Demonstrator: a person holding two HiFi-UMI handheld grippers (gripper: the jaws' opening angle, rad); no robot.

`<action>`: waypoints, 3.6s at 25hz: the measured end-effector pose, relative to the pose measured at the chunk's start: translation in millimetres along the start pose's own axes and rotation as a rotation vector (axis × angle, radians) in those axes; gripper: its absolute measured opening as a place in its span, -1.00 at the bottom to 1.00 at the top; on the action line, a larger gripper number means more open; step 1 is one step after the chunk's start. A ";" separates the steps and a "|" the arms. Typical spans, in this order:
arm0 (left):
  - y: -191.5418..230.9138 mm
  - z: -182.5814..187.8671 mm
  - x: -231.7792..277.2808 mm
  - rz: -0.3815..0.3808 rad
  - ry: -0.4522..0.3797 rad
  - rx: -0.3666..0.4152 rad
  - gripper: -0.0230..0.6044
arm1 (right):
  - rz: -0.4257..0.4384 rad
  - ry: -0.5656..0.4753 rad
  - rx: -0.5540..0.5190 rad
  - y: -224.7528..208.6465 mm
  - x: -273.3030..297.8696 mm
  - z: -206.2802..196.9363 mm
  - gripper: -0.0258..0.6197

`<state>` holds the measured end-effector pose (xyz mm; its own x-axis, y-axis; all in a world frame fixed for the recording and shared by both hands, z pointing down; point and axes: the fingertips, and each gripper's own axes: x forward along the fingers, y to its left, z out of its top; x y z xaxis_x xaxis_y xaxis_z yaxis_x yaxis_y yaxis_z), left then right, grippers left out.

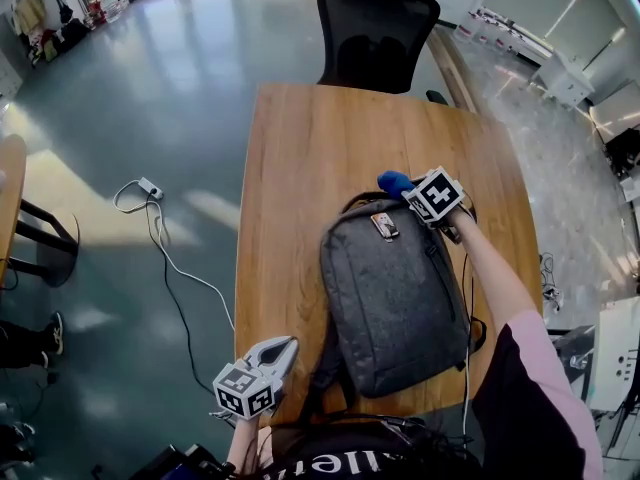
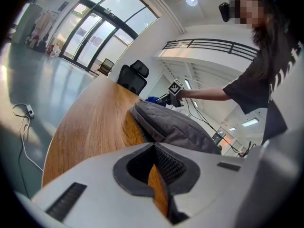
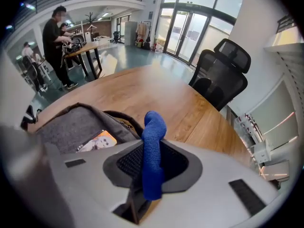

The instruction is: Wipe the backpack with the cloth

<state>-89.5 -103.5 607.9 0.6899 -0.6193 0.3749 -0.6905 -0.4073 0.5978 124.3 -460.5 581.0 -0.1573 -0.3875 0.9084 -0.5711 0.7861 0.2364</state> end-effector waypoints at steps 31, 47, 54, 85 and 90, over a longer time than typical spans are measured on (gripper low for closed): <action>-5.7 13.6 -22.9 0.028 -0.094 0.017 -0.93 | 0.556 -0.237 0.285 198.1 -59.9 100.2 -0.63; -2.9 11.0 -34.8 0.072 -0.098 0.020 -0.93 | 0.257 -0.128 0.377 76.8 -47.0 -2.2 -0.63; -11.8 10.3 -29.4 0.058 -0.077 0.033 -0.93 | 0.197 -0.173 0.564 22.7 -65.2 -51.9 -0.63; -35.1 4.4 -22.6 0.023 -0.081 0.068 -0.93 | 0.552 -0.300 0.306 247.2 -113.6 36.8 -0.63; -33.3 2.8 -32.8 0.046 -0.095 0.063 -0.93 | 0.533 -0.226 0.300 249.2 -99.9 11.7 -0.63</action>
<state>-89.7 -71.5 573.7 0.6356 -0.6979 0.3300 -0.7350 -0.4164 0.5351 -11.7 -231.5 545.2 -0.6280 -0.0994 0.7719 -0.5633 0.7425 -0.3626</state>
